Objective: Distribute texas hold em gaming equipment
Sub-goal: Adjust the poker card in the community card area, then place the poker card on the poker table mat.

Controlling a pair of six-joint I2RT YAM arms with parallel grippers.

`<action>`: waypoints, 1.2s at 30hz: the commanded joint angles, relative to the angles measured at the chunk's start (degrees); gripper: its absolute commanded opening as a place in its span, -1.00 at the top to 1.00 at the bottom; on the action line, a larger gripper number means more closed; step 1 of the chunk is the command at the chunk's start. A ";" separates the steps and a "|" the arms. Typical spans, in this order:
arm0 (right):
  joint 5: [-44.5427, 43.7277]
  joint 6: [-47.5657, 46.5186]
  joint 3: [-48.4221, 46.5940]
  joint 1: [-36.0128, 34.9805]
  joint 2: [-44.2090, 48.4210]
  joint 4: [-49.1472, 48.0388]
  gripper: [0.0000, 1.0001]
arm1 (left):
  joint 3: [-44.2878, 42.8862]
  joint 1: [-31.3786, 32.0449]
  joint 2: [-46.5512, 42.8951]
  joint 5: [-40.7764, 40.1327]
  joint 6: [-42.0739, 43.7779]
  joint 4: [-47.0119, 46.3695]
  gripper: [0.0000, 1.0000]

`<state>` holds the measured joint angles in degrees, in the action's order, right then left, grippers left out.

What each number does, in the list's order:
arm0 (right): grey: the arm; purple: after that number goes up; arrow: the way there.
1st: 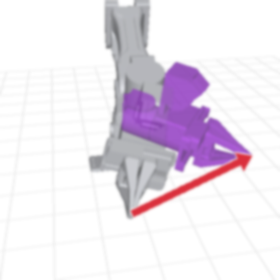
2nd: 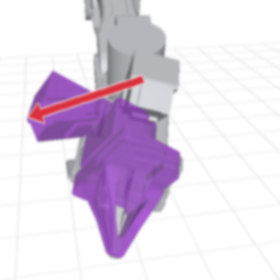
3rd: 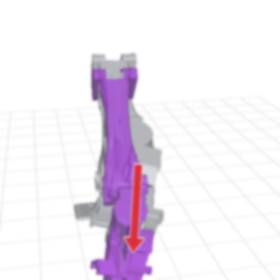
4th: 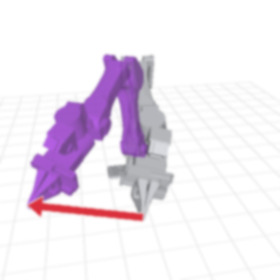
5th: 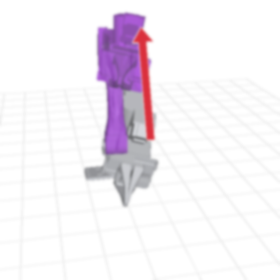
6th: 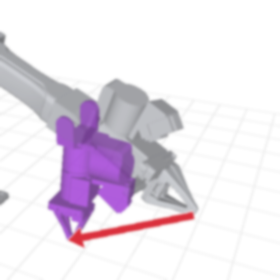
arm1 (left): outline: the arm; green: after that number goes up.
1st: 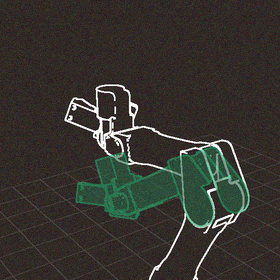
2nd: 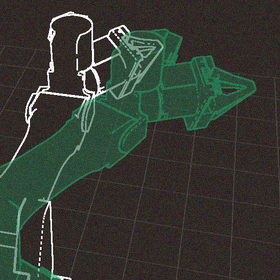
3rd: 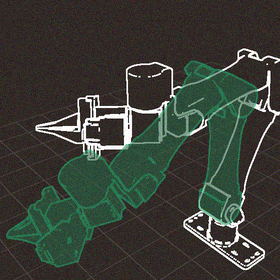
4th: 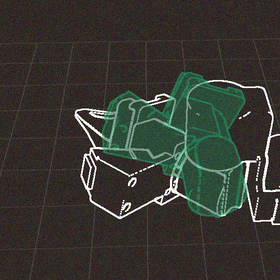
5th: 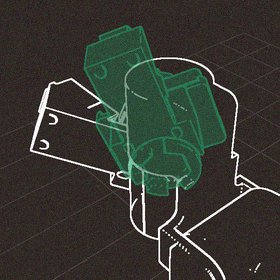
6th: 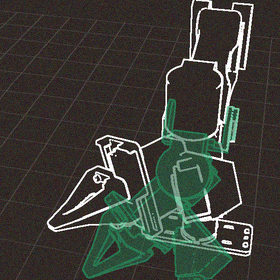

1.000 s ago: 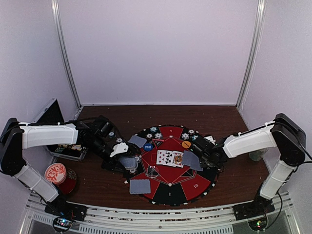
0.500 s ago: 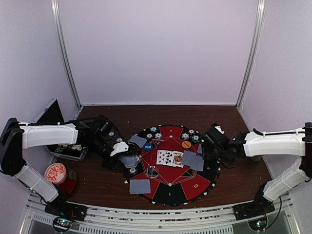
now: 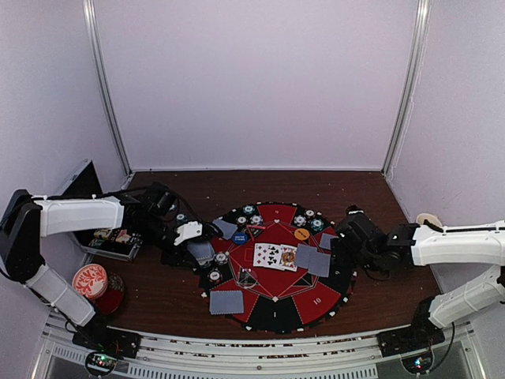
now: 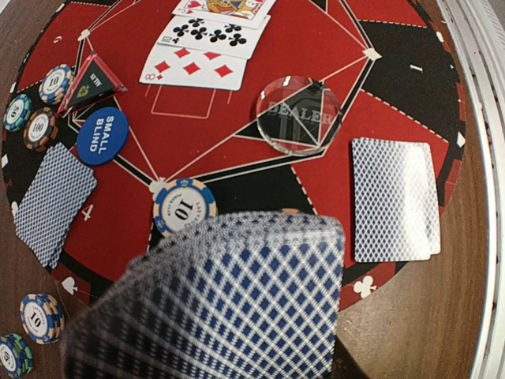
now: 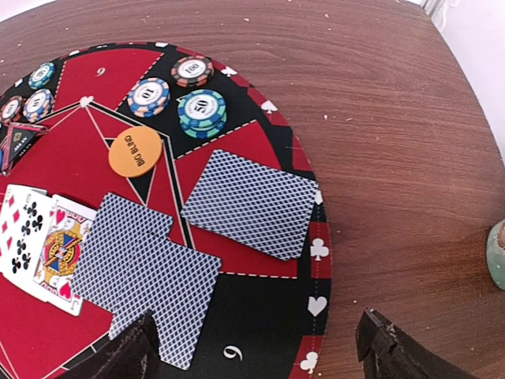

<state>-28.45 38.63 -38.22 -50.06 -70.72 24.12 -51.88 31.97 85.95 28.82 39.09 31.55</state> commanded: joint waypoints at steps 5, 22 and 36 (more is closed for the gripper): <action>1.64 -1.79 2.75 -0.93 0.86 -4.61 -0.78 | -5.00 -1.02 2.73 -0.83 0.55 2.19 0.22; -3.84 1.49 8.47 2.39 12.39 -3.59 -0.84 | -25.13 22.21 23.17 -2.92 -4.79 7.72 0.23; -3.26 0.37 10.75 3.57 18.28 -5.82 -0.84 | -45.19 34.15 41.34 -1.62 -11.11 11.29 0.21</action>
<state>-30.76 39.18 -28.32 -46.87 -54.11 19.40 -92.99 64.49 124.33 25.50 30.02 40.66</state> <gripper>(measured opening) 0.917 0.395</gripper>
